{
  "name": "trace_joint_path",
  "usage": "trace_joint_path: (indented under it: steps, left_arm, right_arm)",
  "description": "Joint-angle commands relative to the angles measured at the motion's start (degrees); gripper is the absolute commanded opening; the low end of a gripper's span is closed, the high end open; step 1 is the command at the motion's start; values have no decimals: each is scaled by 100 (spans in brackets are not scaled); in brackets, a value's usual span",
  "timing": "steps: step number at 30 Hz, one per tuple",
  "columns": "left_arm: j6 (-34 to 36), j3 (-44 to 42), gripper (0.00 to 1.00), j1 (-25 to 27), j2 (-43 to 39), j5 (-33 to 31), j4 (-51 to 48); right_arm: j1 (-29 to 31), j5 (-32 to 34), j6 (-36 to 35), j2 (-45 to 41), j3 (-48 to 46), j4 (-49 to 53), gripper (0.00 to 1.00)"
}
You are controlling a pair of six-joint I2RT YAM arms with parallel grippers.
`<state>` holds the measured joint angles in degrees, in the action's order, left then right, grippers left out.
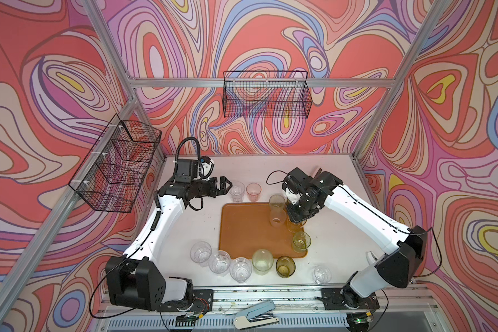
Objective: Place the glasses into the tray
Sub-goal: 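Move the right gripper to the clear faceted glass nearest the robot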
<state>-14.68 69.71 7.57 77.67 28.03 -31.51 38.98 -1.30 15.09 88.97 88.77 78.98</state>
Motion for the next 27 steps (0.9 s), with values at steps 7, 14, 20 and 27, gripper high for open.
trace_joint_path:
  steps: [7,14,20,27]
  left_arm:
    - [106,27,100,42,-112,-79,-122]
    - [87,38,100,39,-70,-52,-110]
    - [85,51,100,42,-50,-50,-120]
    - [88,43,100,42,-56,-70,-125]
  right_arm:
    - [332,-31,1418,-759,-650,545,35]
    - [563,-174,2171,-1314,-1207,630,36]
    - [758,-325,2775,-1767,-1736,664,40]
    - [912,-304,3320,-2184,-2269,620,40]
